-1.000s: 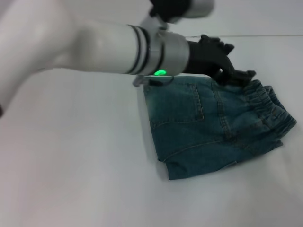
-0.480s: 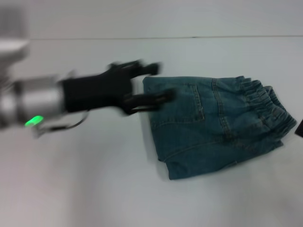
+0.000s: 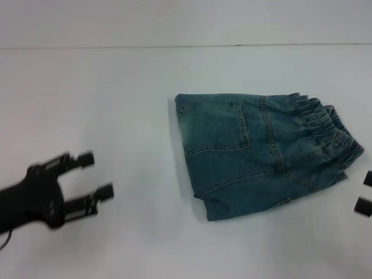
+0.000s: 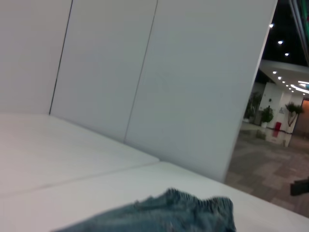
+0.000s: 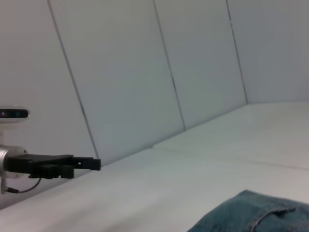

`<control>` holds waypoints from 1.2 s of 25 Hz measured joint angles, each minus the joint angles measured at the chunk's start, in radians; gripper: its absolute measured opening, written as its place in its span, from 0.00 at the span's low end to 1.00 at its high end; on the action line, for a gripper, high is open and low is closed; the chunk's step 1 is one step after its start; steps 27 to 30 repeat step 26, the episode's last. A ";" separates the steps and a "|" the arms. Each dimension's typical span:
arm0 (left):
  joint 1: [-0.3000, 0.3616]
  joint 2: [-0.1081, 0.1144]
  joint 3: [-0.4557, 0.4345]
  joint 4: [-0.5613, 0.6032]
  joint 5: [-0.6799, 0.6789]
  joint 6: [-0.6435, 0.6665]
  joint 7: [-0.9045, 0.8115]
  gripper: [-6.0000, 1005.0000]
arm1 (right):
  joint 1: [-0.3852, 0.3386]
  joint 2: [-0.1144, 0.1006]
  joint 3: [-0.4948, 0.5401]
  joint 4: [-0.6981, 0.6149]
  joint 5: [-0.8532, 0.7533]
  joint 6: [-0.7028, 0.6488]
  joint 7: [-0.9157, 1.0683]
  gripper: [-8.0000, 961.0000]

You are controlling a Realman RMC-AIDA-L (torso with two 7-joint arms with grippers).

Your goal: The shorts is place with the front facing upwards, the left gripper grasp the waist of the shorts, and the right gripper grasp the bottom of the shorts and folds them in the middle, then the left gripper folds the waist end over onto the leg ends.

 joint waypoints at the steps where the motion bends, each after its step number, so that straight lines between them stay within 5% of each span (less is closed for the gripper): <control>1: 0.006 0.000 -0.012 -0.001 0.016 0.012 0.006 0.83 | -0.004 0.001 -0.001 0.003 -0.008 -0.002 -0.009 0.50; 8: 0.057 -0.003 -0.131 -0.001 0.116 0.097 0.073 0.84 | -0.026 0.004 -0.005 0.023 -0.052 -0.008 -0.091 0.69; 17: 0.079 -0.010 -0.148 -0.011 0.165 0.114 0.120 0.84 | -0.034 0.007 -0.017 0.042 -0.057 -0.008 -0.147 0.99; 30: 0.082 -0.010 -0.150 -0.021 0.172 0.109 0.133 0.84 | -0.030 0.006 -0.018 0.049 -0.057 -0.008 -0.152 0.99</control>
